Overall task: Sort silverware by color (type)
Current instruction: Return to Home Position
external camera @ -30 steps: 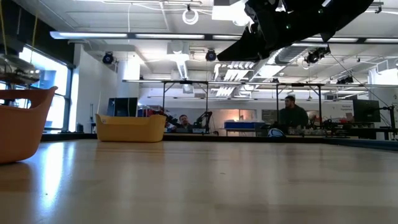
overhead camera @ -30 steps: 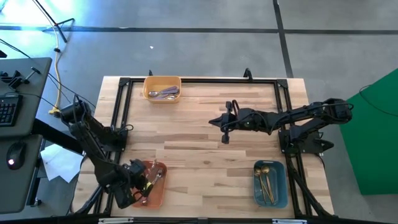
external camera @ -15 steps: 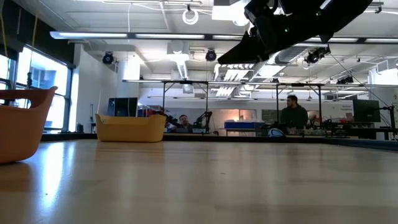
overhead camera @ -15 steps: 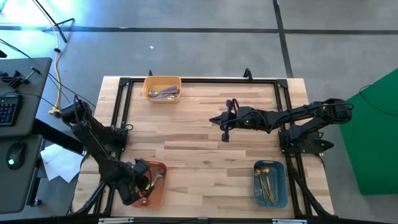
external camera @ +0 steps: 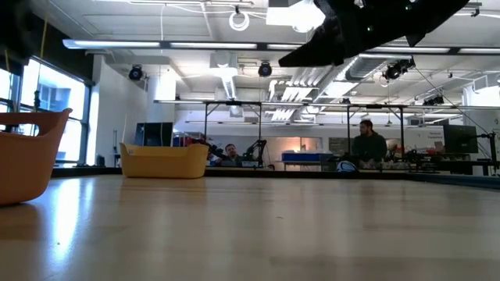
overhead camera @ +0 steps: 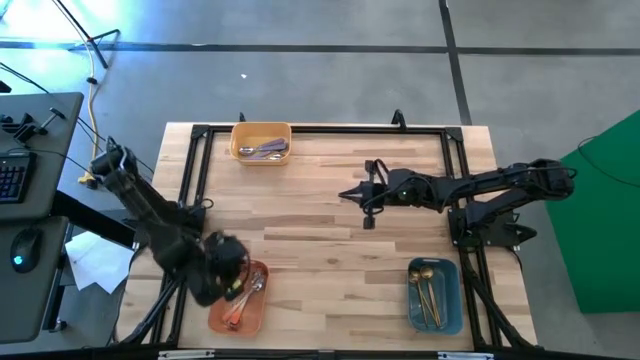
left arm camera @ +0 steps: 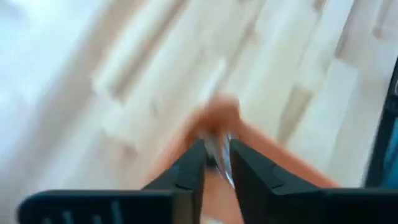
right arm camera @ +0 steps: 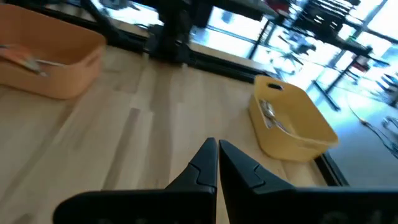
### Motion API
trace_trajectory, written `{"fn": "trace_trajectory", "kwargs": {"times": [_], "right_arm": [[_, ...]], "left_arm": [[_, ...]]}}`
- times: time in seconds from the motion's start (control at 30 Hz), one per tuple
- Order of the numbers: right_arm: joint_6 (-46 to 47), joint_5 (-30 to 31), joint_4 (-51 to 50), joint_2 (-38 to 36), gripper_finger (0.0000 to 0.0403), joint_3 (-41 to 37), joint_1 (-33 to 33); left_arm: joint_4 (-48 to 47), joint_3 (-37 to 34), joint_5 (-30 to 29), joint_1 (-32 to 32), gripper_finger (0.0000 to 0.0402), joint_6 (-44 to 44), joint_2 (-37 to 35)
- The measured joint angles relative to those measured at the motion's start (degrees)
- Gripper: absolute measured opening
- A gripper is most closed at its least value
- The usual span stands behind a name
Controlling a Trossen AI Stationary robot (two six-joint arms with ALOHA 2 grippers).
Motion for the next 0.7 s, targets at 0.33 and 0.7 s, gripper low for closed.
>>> {"fn": "trace_trajectory", "kwargs": {"times": [0.33, 0.7], "right_arm": [[2.3, -9.7, 15.4, -2.5, 0.0000, -13.7, -9.7], [4.5, -12.8, 13.5, -19.8, 0.0000, -22.2, -11.5]], "left_arm": [[15.3, -0.2, -1.7, 21.6, 0.0006, 43.7, -6.1], [54.5, -14.1, 22.6, 42.6, 0.0001, 72.4, -4.5]]}}
